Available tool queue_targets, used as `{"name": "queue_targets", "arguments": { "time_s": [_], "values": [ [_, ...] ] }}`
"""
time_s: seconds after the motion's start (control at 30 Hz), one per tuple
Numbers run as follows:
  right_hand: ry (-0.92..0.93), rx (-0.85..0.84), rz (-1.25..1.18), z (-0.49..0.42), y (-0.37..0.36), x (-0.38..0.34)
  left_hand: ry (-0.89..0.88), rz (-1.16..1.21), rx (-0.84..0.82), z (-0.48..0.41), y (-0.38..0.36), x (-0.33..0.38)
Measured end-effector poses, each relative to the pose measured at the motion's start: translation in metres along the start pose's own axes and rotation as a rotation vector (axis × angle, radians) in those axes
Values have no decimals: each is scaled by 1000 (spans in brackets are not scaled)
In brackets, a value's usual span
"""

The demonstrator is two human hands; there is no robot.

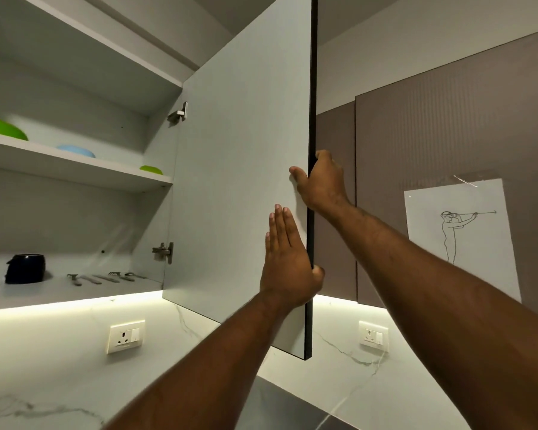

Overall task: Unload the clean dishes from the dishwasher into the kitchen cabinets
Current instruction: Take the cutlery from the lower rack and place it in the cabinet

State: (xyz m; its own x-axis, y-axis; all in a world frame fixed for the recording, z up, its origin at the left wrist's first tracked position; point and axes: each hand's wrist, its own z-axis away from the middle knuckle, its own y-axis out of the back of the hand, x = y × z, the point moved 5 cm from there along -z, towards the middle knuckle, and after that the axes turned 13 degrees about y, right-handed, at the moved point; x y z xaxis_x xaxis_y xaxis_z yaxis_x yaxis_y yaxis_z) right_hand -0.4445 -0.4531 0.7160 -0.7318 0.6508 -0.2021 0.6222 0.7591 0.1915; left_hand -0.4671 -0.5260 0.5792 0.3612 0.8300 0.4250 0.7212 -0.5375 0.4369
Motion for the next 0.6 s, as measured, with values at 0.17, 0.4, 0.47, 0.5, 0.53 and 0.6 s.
{"name": "queue_targets", "arguments": {
  "time_s": [0.17,0.4,0.47,0.5,0.53,0.6],
  "values": [
    [26,51,2,10,-12,-49,-64,66,-42,15,51,-23],
    [134,95,-57,22,-44,-126,-98,146,-90,38,134,-67],
    [137,106,-139,26,-58,-150,-101,175,-100,44,159,-81],
    [139,112,-182,28,-65,-163,-98,191,-102,47,172,-89],
    [146,113,-222,30,-71,-176,-95,206,-101,48,183,-98],
    [174,104,-285,31,-85,-201,-93,221,-91,50,203,-117]
  ]
}}
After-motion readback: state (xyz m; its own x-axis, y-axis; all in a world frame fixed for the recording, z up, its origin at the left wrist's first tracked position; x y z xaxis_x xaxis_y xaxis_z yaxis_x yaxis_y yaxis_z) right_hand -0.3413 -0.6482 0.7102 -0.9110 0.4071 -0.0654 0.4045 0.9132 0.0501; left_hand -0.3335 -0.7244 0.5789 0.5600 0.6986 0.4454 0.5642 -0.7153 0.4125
